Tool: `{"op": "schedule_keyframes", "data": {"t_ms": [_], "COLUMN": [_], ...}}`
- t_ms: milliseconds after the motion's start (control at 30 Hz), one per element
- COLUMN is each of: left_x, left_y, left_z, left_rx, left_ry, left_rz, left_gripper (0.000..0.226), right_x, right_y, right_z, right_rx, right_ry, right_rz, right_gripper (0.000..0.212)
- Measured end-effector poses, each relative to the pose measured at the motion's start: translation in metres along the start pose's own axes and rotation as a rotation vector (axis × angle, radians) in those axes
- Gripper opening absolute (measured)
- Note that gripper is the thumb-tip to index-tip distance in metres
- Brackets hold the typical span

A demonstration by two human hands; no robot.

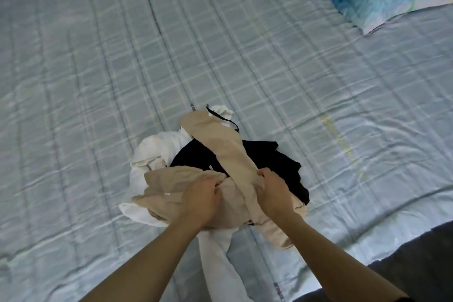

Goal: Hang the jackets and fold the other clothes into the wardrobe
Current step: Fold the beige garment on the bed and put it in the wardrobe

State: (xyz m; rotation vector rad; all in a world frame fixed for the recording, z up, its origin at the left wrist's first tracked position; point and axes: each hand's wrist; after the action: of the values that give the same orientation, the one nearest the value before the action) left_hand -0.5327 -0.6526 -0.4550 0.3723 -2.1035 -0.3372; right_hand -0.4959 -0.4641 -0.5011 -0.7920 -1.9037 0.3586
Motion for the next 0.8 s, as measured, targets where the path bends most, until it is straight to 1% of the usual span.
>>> {"op": "schedule_keyframes", "data": {"t_ms": [67, 100, 133, 200, 267, 333, 433, 567, 700, 800], "left_x": [0.006, 0.011, 0.017, 0.03, 0.048, 0.069, 0.104, 0.152, 0.2, 0.236], "left_y": [-0.001, -0.001, -0.002, -0.003, -0.004, -0.006, -0.011, -0.027, -0.058, -0.089], "left_z": [-0.004, -0.005, -0.007, -0.011, -0.018, -0.026, -0.042, -0.071, -0.114, -0.146], "left_rx": [-0.018, -0.032, -0.052, -0.089, -0.127, -0.176, -0.237, -0.304, -0.379, -0.434], "left_ry": [-0.002, 0.0, 0.021, 0.086, 0.169, 0.24, 0.374, 0.532, 0.636, 0.711], "left_rz": [-0.015, -0.009, -0.014, -0.051, -0.091, -0.137, -0.198, -0.217, -0.271, -0.258], "left_gripper": [0.018, 0.02, 0.018, 0.007, 0.009, 0.01, 0.014, 0.015, 0.016, 0.016], "right_x": [0.006, 0.011, 0.017, 0.032, 0.05, 0.068, 0.091, 0.11, 0.12, 0.126], "right_y": [-0.001, -0.003, -0.005, -0.012, -0.023, -0.04, -0.077, -0.131, -0.194, -0.25], "right_z": [0.0, 0.0, -0.001, -0.001, -0.002, -0.005, -0.014, -0.042, -0.088, -0.128], "right_rx": [0.026, 0.039, 0.055, 0.103, 0.158, 0.212, 0.305, 0.44, 0.498, 0.528], "right_ry": [0.027, 0.061, 0.103, 0.186, 0.262, 0.33, 0.419, 0.514, 0.552, 0.57], "right_rz": [0.015, 0.036, 0.067, 0.146, 0.219, 0.241, 0.264, 0.311, 0.409, 0.48], "right_gripper": [0.035, 0.032, 0.03, 0.027, 0.025, 0.023, 0.022, 0.019, 0.017, 0.017]}}
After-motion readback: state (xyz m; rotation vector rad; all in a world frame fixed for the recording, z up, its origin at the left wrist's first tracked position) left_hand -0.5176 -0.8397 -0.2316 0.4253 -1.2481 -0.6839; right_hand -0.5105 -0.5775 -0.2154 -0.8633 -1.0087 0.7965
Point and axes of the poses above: each hand's wrist, its own z-axis towards the middle knuckle, its own x-axis out of the back of the hand, y = z × x, and after that the axes turned 6 degrees about x, right-handed
